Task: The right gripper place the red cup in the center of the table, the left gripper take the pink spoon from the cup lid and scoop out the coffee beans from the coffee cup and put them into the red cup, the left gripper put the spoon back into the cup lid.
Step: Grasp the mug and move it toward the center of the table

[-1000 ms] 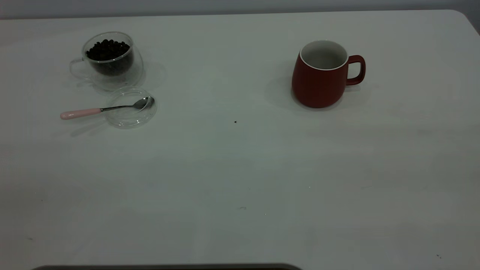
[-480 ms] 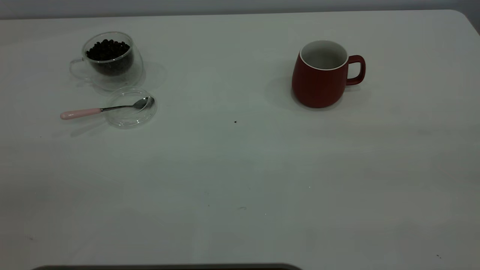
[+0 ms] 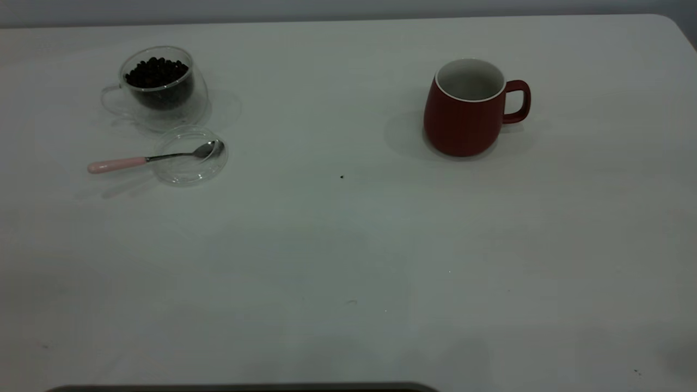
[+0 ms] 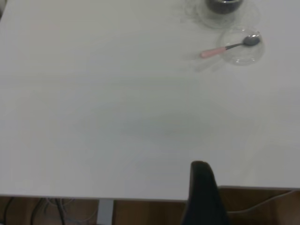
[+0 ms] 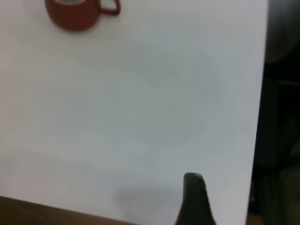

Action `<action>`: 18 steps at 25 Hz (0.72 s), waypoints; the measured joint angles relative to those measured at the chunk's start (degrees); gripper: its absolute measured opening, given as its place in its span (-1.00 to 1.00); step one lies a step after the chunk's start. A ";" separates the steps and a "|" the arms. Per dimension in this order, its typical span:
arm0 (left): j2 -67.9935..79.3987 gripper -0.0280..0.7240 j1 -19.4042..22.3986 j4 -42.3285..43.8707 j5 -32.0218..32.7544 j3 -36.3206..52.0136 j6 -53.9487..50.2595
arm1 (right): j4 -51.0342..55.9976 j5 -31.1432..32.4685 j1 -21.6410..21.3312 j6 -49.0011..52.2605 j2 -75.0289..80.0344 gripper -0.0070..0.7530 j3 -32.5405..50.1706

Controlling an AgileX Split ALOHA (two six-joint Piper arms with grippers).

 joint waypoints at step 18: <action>0.00 0.60 0.00 0.45 0.00 0.00 0.00 | 6.01 -25.18 1.34 -37.61 66.79 0.57 -24.52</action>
